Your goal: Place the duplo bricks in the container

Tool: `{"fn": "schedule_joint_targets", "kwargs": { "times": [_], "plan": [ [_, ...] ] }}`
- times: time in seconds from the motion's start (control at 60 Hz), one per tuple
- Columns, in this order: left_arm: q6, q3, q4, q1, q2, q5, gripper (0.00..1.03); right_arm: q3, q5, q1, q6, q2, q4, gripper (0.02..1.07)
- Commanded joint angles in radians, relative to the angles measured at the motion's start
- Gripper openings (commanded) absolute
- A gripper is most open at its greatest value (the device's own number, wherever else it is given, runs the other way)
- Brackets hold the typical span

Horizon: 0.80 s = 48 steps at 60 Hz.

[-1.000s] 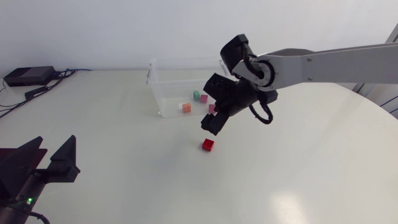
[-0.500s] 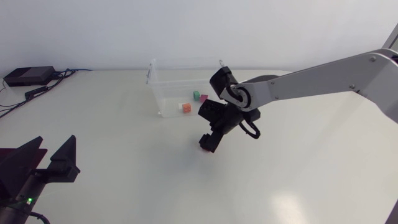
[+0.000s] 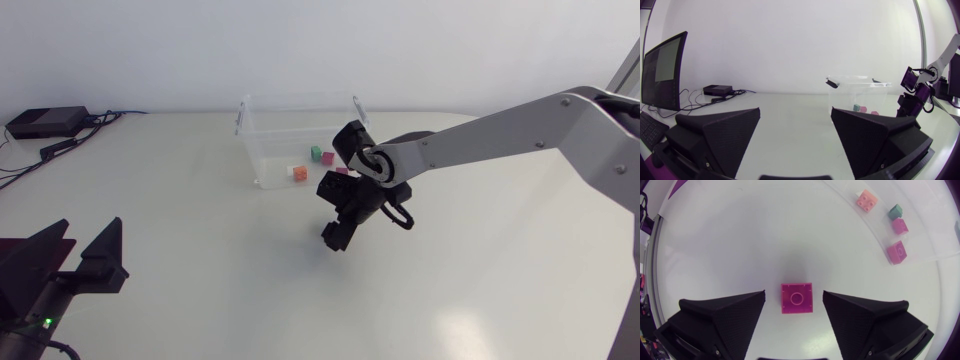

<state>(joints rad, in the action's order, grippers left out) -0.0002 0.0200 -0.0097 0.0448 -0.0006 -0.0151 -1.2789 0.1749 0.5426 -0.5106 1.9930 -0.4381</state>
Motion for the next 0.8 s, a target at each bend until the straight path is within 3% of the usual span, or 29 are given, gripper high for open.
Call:
{"fn": "schedule_joint_targets", "kwargs": {
  "times": [0.0, 0.117, 0.15, 0.25, 0.583, 0.783],
  "plan": [
    [-0.014, -0.018, 0.001, -0.005, -0.01, 0.004, 0.99, 0.001, -0.014, 0.013, -0.032, 0.033, -0.005, 0.65],
    [-0.014, -0.018, -0.001, -0.005, -0.01, 0.004, 0.99, -0.013, -0.022, 0.011, -0.039, 0.052, -0.028, 0.58],
    [-0.014, -0.018, -0.001, -0.003, -0.01, 0.004, 0.99, -0.014, -0.025, 0.013, -0.042, 0.055, -0.028, 0.49],
    [-0.014, -0.018, 0.001, -0.003, -0.01, 0.004, 0.99, -0.016, -0.038, 0.014, -0.045, 0.058, -0.028, 0.36],
    [-0.014, -0.018, 0.001, -0.005, -0.01, 0.004, 0.99, -0.007, -0.054, 0.008, -0.043, -0.072, -0.059, 0.3],
    [-0.014, -0.018, -0.001, -0.005, -0.01, 0.004, 0.99, -0.125, -0.063, -0.023, 0.006, -0.183, -0.117, 0.3]
  ]
}}
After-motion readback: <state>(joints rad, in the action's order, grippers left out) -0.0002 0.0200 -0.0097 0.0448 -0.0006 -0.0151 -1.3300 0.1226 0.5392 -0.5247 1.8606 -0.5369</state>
